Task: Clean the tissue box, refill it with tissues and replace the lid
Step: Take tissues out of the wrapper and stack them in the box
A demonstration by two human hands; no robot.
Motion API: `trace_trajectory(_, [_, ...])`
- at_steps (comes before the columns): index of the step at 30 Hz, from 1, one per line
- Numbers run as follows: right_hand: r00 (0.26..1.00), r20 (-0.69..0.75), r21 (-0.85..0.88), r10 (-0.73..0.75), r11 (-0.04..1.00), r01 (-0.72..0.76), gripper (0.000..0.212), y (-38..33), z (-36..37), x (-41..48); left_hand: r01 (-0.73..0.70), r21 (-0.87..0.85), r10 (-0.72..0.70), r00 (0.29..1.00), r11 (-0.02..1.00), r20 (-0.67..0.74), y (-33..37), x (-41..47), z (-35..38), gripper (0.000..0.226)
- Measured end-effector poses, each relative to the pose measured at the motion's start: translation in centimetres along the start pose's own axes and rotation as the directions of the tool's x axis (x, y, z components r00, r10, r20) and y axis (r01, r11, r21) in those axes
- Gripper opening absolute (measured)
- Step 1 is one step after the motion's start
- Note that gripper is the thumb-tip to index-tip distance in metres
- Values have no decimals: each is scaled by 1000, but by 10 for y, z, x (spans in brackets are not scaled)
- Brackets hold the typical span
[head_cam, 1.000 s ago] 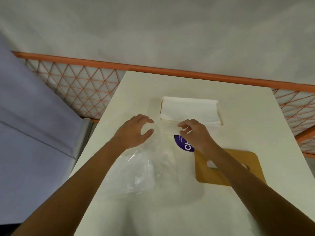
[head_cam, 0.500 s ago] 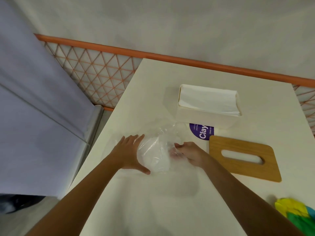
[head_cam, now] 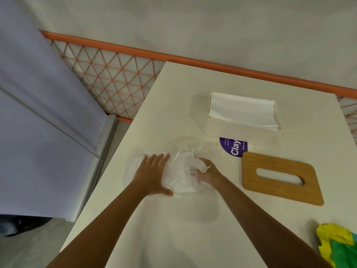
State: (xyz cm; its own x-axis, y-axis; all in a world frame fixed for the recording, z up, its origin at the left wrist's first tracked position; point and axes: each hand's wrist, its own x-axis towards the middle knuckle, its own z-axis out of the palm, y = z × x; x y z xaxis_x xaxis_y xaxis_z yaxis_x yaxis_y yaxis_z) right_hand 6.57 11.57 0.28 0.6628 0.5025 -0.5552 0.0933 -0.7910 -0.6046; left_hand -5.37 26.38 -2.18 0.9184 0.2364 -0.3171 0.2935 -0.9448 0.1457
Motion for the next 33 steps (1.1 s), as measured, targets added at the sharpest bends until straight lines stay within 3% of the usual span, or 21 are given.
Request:
trace_trajectory(6, [974,-186,128,-131,979,156,37,4,4,0,-10,6,10,1000,1000,-21,0,0,-2,118])
trace_trajectory(10, [992,-95,240,-85,965,106,34,4,3,-2,-11,-5,11,1000,1000,-24,-1,0,-2,118])
trace_trajectory(13, [999,27,194,-22,981,16,33,3,7,-2,-18,-22,17,999,1000,-43,-2,0,-1,118])
trace_trajectory(16, [999,52,184,12,983,-21,30,2,10,-3,-18,-38,16,998,999,-54,-2,0,0,118])
trace_trajectory(23, [991,83,19,-104,995,103,32,-5,13,-10,-41,-155,25,994,987,-106,-5,0,4,123])
trace_trajectory(28, [975,131,36,-179,984,176,33,-5,12,-20,-50,-176,21,987,983,-160,-9,0,10,125])
trace_trajectory(33, [970,1,105,-241,965,240,21,-1,7,-17,-46,-154,25,990,987,-136,-10,0,6,124])
